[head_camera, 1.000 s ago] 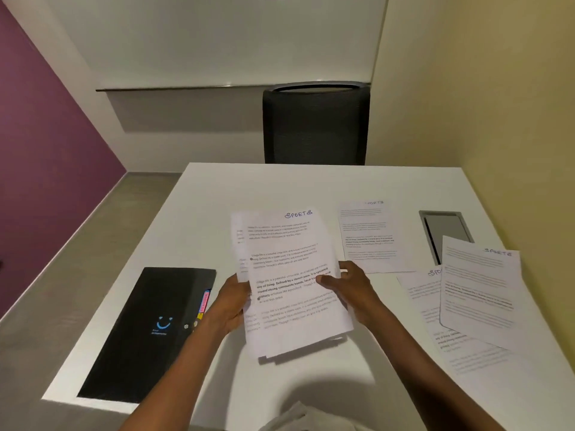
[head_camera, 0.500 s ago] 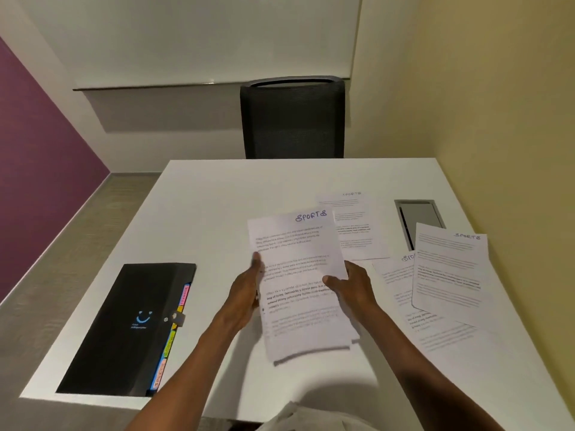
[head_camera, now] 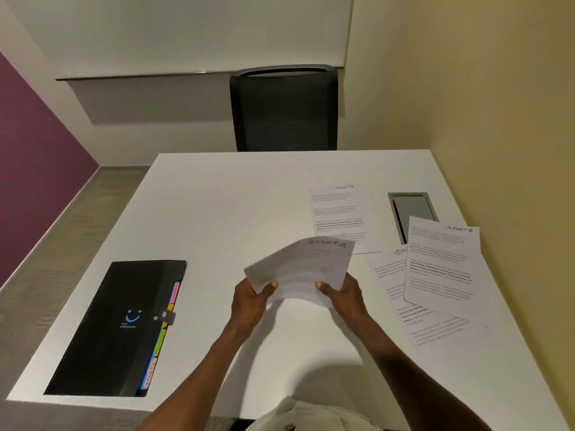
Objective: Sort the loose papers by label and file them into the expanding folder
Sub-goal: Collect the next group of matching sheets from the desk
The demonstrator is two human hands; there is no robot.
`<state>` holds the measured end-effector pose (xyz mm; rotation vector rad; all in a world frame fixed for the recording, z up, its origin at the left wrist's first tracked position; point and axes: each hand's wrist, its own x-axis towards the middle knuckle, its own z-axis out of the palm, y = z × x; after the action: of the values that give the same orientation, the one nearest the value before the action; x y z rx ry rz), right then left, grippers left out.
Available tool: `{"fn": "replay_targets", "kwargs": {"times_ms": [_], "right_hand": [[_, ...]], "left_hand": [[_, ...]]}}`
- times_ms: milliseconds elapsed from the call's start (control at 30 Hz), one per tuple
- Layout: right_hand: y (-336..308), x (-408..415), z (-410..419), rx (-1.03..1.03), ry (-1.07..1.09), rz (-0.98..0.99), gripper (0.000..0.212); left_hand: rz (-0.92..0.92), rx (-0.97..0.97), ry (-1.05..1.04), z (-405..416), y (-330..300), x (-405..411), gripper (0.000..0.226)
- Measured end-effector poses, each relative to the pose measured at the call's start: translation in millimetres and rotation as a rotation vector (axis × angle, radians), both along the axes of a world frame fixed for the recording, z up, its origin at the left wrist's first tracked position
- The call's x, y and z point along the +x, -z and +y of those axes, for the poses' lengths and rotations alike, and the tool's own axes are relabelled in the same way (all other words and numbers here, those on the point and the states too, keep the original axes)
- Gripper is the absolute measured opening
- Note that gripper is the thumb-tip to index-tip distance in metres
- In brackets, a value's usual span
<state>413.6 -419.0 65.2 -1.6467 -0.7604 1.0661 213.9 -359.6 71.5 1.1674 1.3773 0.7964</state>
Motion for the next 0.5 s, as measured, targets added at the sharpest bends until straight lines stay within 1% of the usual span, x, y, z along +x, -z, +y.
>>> {"fn": "replay_targets", "kwargs": {"times_ms": [200,400,500], "right_hand": [[6,2,8,-0.033,-0.015,-0.034,0.033],[6,13,22,-0.082,-0.064,-0.049,0.043],[15,45,24,-0.169,-0.135,-0.061,0.05]], "left_hand": [[0.036,-0.001,0.022,5,2,11,0.019],[0.14,0.073,0.107,36,-4,26,0.02],[0.144,0.115,0.125,50,-7,31,0.028]]}}
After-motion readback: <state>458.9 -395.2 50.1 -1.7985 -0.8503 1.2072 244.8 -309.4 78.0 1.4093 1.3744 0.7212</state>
